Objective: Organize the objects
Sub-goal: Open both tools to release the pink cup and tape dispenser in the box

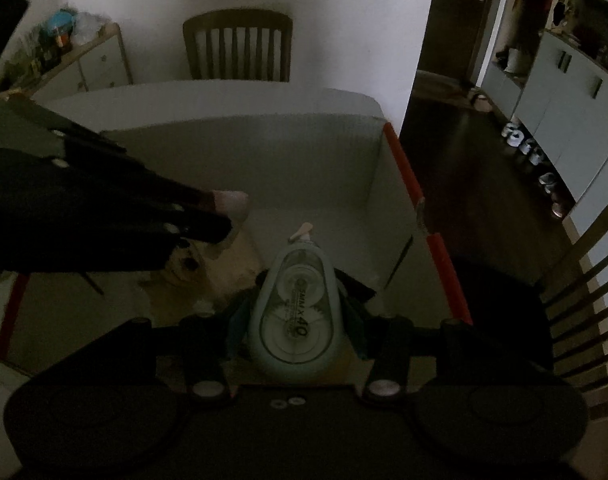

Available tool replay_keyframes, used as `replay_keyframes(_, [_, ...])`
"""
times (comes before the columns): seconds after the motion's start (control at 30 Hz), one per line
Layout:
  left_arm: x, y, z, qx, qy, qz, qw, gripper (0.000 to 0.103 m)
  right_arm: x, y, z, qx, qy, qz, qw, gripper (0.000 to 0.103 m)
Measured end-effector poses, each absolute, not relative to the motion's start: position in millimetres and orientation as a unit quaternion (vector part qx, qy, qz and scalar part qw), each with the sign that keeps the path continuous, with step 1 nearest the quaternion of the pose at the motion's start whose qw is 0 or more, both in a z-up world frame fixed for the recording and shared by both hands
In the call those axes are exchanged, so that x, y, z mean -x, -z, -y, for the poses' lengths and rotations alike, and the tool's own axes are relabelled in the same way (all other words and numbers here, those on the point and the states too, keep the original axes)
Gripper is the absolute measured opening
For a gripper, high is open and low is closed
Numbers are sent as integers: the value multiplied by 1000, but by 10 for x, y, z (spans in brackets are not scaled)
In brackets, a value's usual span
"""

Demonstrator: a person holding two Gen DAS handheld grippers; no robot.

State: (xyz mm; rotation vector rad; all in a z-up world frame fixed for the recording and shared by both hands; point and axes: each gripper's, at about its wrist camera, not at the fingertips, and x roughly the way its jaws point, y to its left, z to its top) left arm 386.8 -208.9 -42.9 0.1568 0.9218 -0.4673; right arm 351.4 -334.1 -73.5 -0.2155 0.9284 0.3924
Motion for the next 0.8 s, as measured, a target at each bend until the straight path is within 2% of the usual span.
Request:
replay_keyframes(0.3, [-4067, 696, 2172, -81, 208, -477, 850, 20, -3565, 900, 3225, 130, -191, -458, 859, 50])
replay_keyframes(0.63, [-4150, 704, 2173, -64, 201, -494, 844, 20, -3574, 921, 3194, 129, -188, -459, 859, 51])
replay_keyframes(0.8, [-4111, 675, 2195, -68, 198, -490, 846, 25, -3592, 873, 3246, 125, -186, -461, 858, 57])
